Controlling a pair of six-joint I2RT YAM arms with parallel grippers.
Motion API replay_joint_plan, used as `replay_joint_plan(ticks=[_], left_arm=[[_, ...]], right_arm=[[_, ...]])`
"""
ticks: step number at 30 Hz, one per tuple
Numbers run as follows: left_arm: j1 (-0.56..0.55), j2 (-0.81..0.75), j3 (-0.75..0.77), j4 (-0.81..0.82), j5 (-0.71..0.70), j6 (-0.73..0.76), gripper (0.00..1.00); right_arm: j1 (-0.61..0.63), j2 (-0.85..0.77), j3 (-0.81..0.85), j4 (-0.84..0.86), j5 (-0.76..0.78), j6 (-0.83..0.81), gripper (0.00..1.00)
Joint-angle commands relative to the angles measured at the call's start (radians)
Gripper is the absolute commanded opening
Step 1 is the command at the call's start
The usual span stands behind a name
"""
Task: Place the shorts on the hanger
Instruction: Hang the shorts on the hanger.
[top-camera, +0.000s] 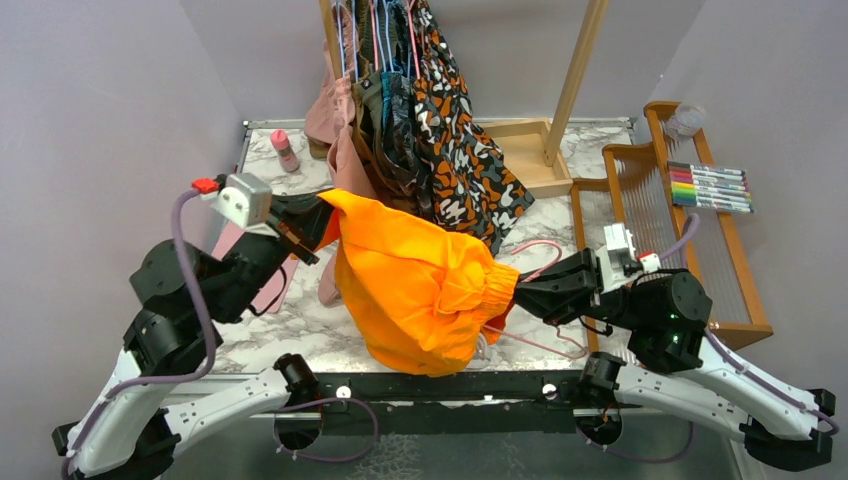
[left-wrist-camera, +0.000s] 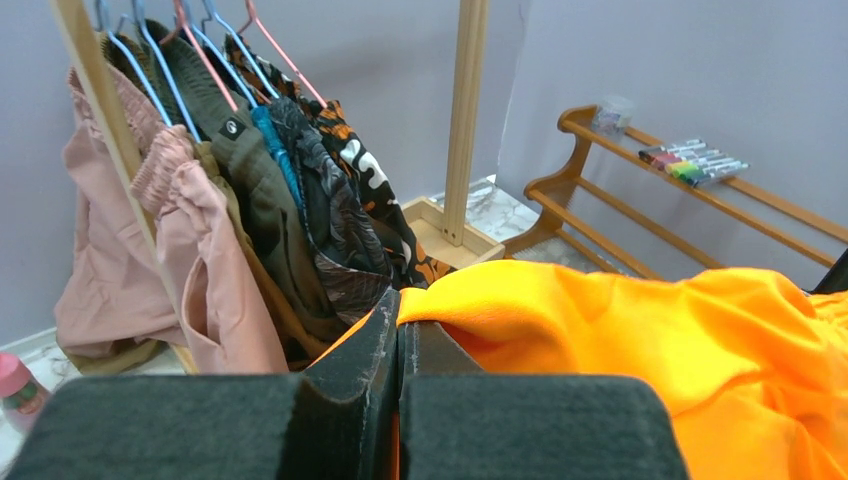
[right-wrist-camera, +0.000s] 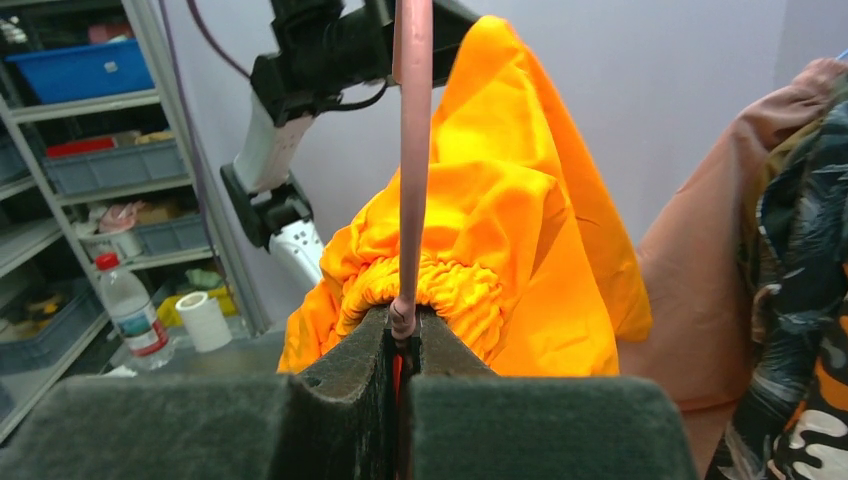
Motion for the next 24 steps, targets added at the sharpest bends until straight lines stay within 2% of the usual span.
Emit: replay_joint_plan(ticks=[1, 10, 14, 20, 24], left_arm=[[-0.003, 0.063, 0.032, 0.026, 0.038, 0.016, 0.00], [-0.003, 0.131, 0.084, 0.009, -0.006, 0.021, 0.00], [-0.004, 0.140, 0.085, -0.018, 0.028, 0.012, 0.00], [-0.003, 0.079, 0.047, -0.039, 0.141, -0.033, 0.06], [-0.003, 0.015, 0.043, -0.042, 0.121, -0.066, 0.00]], right_arm=[[0.007, 0.021, 0.038, 0.060, -0.111, 0.017, 0.01], [0.008, 0.037, 0.006, 0.280, -0.168, 0.121, 0.01], [0.007, 0.036, -0.003, 0.363, -0.147, 0.157, 0.01], [0.006, 0.011, 0.001, 0.313, -0.052, 0.094, 0.01], [0.007, 0.008, 0.016, 0.241, -0.011, 0.036, 0.01]])
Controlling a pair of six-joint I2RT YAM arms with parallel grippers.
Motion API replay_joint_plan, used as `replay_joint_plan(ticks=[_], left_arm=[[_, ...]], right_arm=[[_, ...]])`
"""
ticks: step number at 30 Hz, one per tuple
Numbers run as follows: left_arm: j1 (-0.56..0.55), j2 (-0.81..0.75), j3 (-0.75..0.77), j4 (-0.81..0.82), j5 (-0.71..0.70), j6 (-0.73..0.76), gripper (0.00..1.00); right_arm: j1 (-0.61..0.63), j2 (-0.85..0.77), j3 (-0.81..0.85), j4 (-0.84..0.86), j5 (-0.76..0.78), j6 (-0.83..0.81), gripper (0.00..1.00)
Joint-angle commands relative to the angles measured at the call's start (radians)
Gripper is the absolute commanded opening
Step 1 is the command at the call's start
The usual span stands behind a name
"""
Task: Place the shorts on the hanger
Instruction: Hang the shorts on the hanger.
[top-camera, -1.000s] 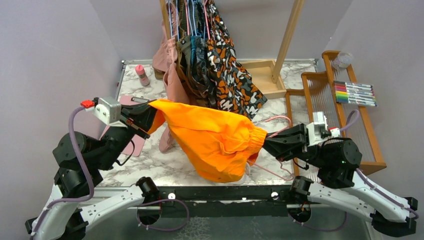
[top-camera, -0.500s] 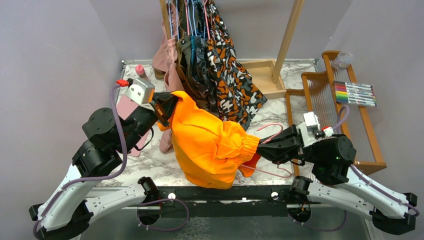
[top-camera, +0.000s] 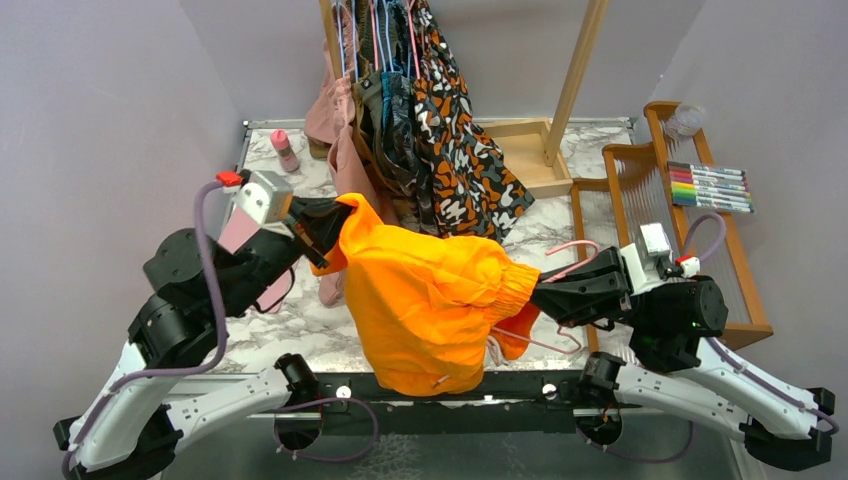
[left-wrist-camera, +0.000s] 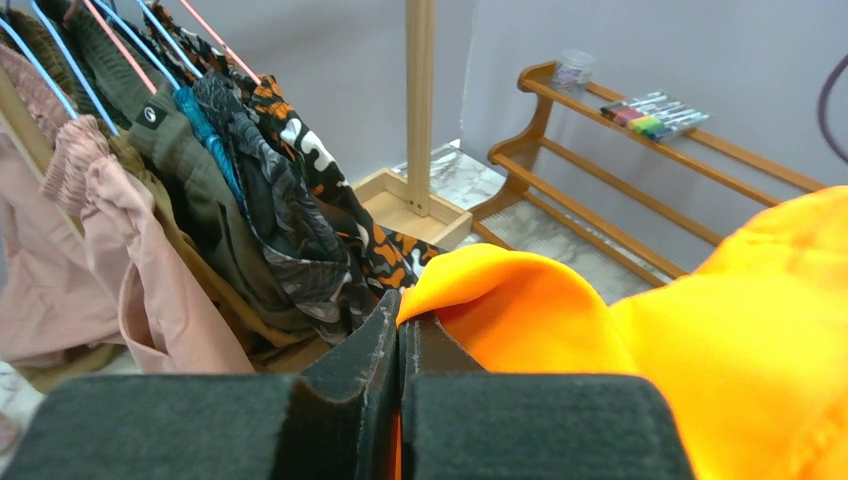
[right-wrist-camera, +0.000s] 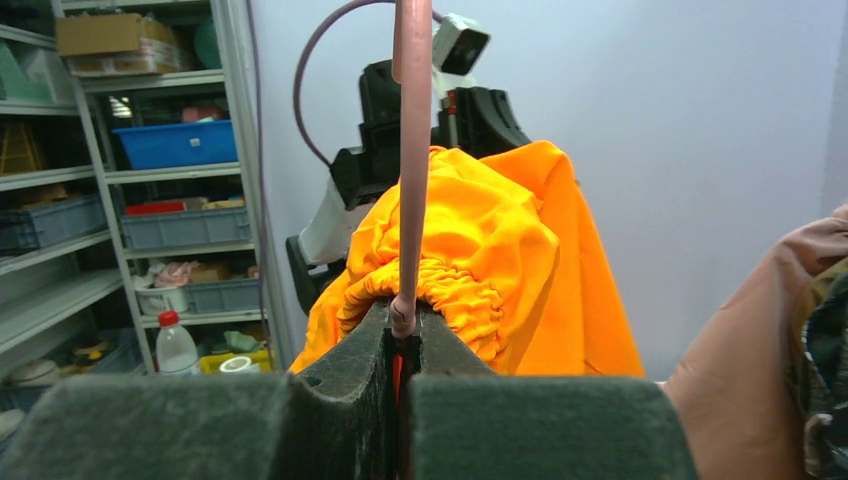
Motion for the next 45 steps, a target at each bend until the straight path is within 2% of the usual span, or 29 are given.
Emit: replay_joint_plan(ticks=[1, 5, 9, 10, 12, 15, 19, 27, 29, 33, 38, 42, 45], left_arm=[[-0.003, -0.080, 0.003, 0.004, 0.026, -0.050, 0.00], [-0.003, -0.114, 0.009, 0.004, 0.054, -0.076, 0.00], [-0.003, -0.122, -0.001, -0.001, 0.104, -0.100, 0.00], [-0.003, -0.123, -0.021, -0.002, 0.113, -0.104, 0.03], [-0.004, -0.130, -0.033, -0.005, 0.113, -0.107, 0.12], [-0.003, -0.142, -0.038, -0.007, 0.091, -0.102, 0.35], [-0.003, -0.151, -0.041, -0.012, 0.071, -0.091, 0.55], [-0.003, -0.184, -0.037, -0.053, -0.017, -0.039, 0.83], [-0.003, -0.206, -0.033, -0.055, -0.079, -0.033, 0.98], [-0.003, -0.246, -0.012, -0.045, -0.243, -0.019, 0.99], [-0.004, -0.228, 0.077, -0.008, -0.281, 0.035, 0.99], [-0.003, -0.164, 0.149, 0.019, -0.191, 0.060, 0.99], [-0.003, -0.096, 0.176, 0.028, -0.033, 0.041, 0.99]], right_arm=[[0.008, -0.017, 0.018, -0.017, 0.090, -0.066, 0.01], [0.007, -0.013, -0.004, 0.017, 0.148, -0.071, 0.01], [0.008, 0.020, -0.005, 0.095, 0.137, -0.057, 0.01], [0.007, 0.027, -0.002, 0.112, 0.130, -0.053, 0.01], [0.007, 0.038, 0.003, 0.135, 0.119, -0.039, 0.01], [0.008, 0.044, 0.000, 0.173, 0.114, -0.011, 0.01], [0.008, 0.036, -0.024, 0.240, 0.118, 0.036, 0.01], [0.008, 0.005, -0.035, 0.252, 0.144, 0.039, 0.01], [0.008, -0.003, -0.036, 0.245, 0.148, 0.034, 0.01], [0.008, -0.017, -0.042, 0.233, 0.153, 0.023, 0.01], [0.007, -0.039, -0.057, 0.207, 0.172, -0.004, 0.01], [0.006, -0.054, -0.069, 0.138, 0.176, -0.047, 0.01], [0.007, -0.078, -0.095, 0.101, 0.193, -0.062, 0.01]])
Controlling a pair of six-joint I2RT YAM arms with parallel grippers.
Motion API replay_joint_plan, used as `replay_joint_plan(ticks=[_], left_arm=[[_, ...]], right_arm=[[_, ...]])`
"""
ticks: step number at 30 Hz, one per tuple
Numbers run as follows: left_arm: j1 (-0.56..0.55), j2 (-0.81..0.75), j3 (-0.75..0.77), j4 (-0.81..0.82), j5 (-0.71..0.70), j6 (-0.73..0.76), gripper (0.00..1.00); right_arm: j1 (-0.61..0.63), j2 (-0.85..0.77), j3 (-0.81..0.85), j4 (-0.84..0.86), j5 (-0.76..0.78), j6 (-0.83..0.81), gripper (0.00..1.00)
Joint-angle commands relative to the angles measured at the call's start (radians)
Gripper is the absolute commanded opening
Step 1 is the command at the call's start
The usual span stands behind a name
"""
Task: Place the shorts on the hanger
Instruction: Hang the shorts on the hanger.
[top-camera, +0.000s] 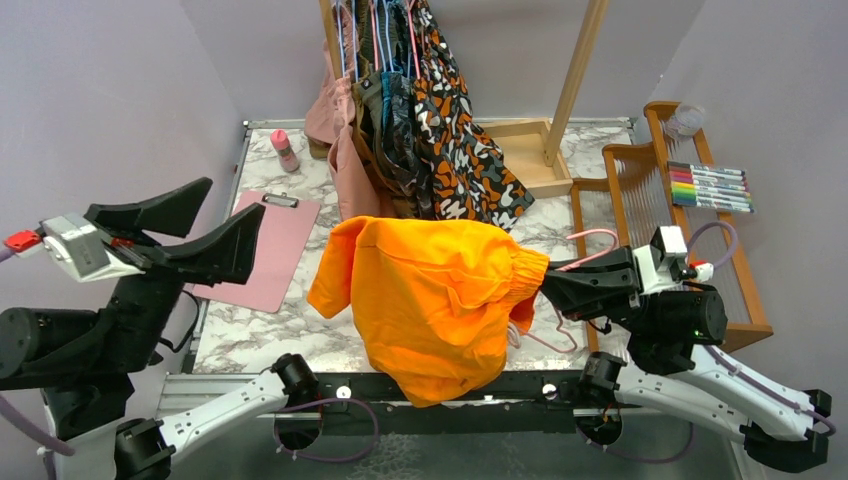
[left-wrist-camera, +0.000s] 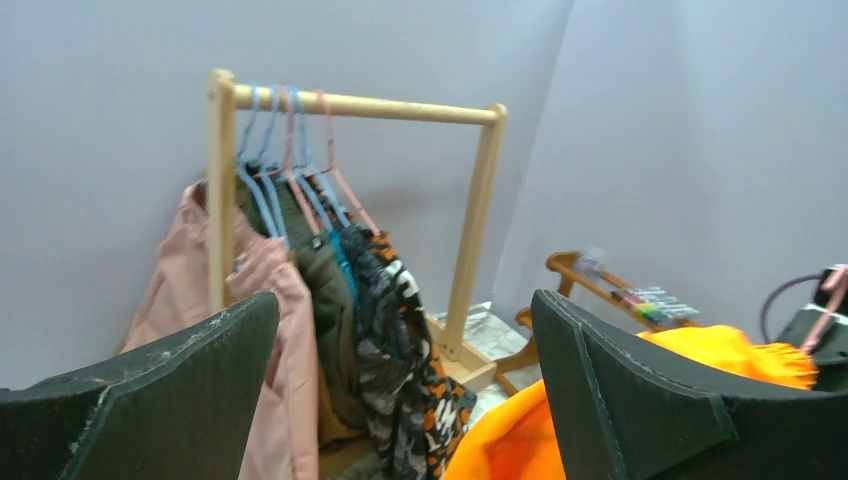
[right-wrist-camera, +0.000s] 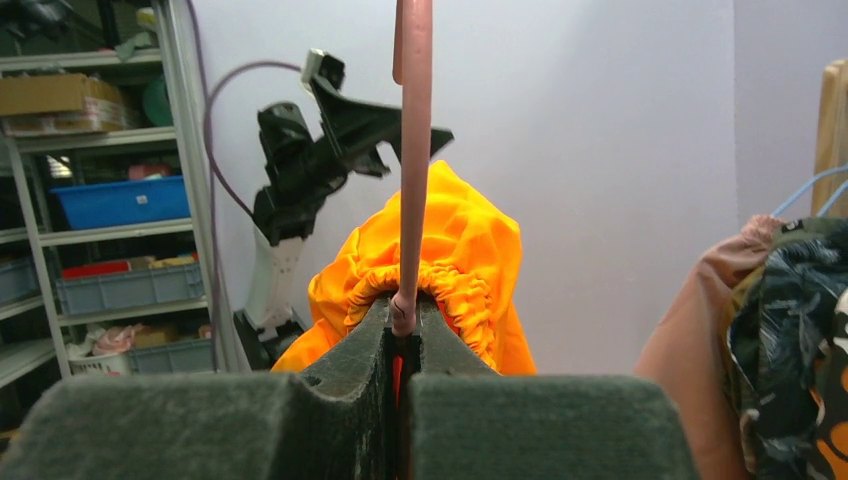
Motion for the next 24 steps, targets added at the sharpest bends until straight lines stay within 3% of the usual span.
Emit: replay_joint_plan(ticks=[1, 9, 20, 24], left_arm=[[-0.003, 0.122, 0.032, 0.035, 0.223, -0.002, 0.99], [-0.003, 0.361, 0.033, 0.048, 0.735, -0.104, 0.99], [-0.003, 0.474, 0.046, 0.025, 0.992, -0.015, 0.99], [-0.003, 0.501, 0.042, -0.058, 1.000, 0.055, 0.99]], right_arm=[[0.007, -0.045, -0.031, -0.032, 0.059, -0.046, 0.01], [0.008, -0.097, -0.056, -0.160, 0.061, -0.110, 0.01], [0.008, -0.082, -0.100, -0.146, 0.024, -0.123, 0.01], [0.007, -0.059, -0.093, -0.150, 0.003, -0.133, 0.01]])
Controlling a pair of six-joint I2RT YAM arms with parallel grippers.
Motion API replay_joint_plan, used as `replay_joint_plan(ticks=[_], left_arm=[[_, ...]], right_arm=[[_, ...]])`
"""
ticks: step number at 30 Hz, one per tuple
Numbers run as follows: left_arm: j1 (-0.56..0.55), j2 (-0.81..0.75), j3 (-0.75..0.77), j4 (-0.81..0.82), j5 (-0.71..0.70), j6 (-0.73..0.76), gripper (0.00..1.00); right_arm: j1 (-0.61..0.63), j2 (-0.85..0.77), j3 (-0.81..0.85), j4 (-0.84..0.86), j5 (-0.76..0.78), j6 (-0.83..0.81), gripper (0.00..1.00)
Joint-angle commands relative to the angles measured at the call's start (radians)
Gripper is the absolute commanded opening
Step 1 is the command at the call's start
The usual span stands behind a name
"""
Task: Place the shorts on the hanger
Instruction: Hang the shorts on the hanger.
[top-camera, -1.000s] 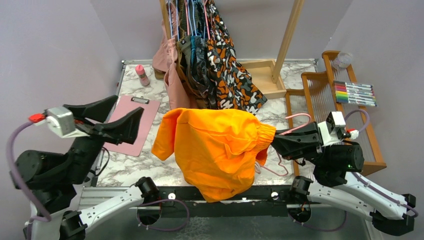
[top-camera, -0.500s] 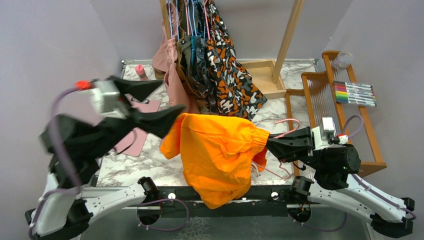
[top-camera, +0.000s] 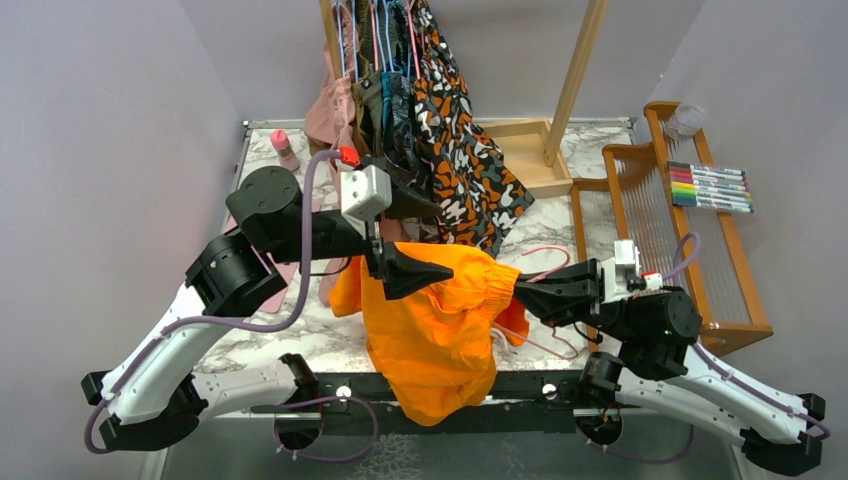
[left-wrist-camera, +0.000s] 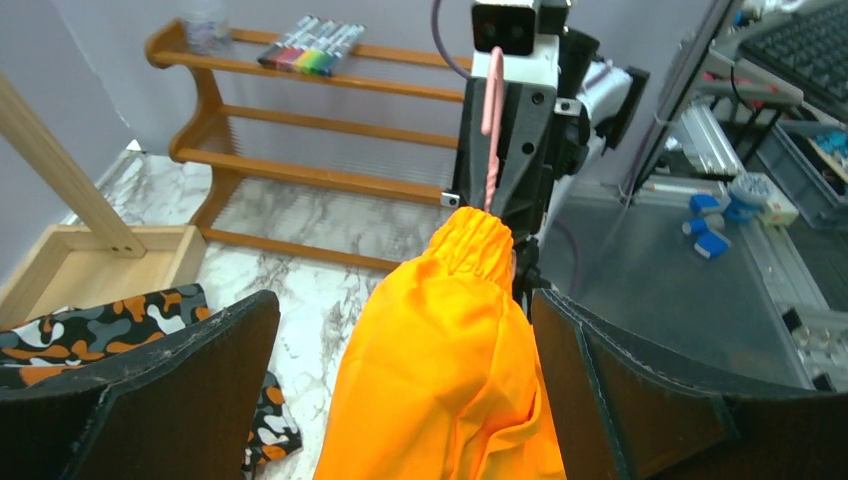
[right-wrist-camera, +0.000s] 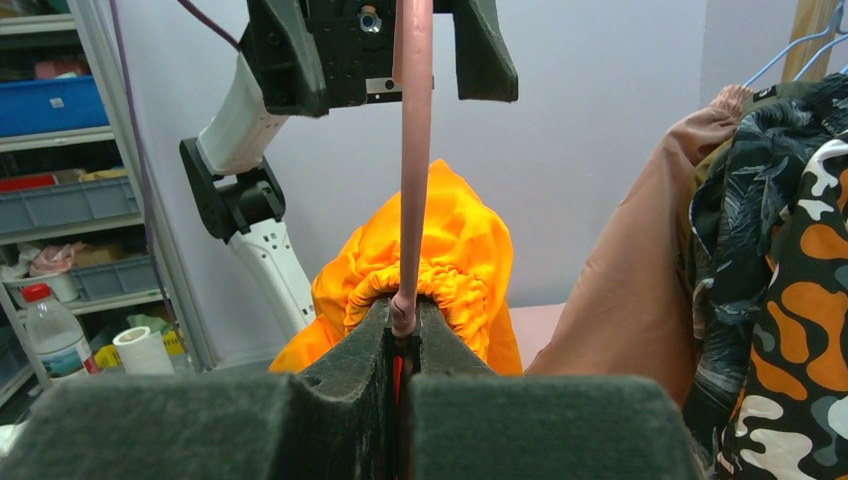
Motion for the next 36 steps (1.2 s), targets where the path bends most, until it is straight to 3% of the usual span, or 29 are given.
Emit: replay_joint_plan(ticks=[1, 11, 21, 36], left_arm=[[-0.004, 0.029, 0.008, -0.095, 0.095, 0.110, 0.99], [-0.019, 0.057, -0.033, -0.190, 0.009, 0.252, 0.97], [-0.035, 0.056, -0.028, -0.209, 0.066, 0.281, 0.93], [-0.093, 0.109, -0.056, -0.278, 0.016, 0.299, 0.87]], right_arm=[[0.007, 0.020, 0.018, 0.033, -0.027, -0.025, 0.01], [0.008, 0.098, 0.047, 0.055, -0.074, -0.019, 0.01], [0.007, 0.154, 0.080, 0.061, -0.091, -0.017, 0.01], [0.007, 0.191, 0.106, 0.062, -0.111, -0.019, 0.01]])
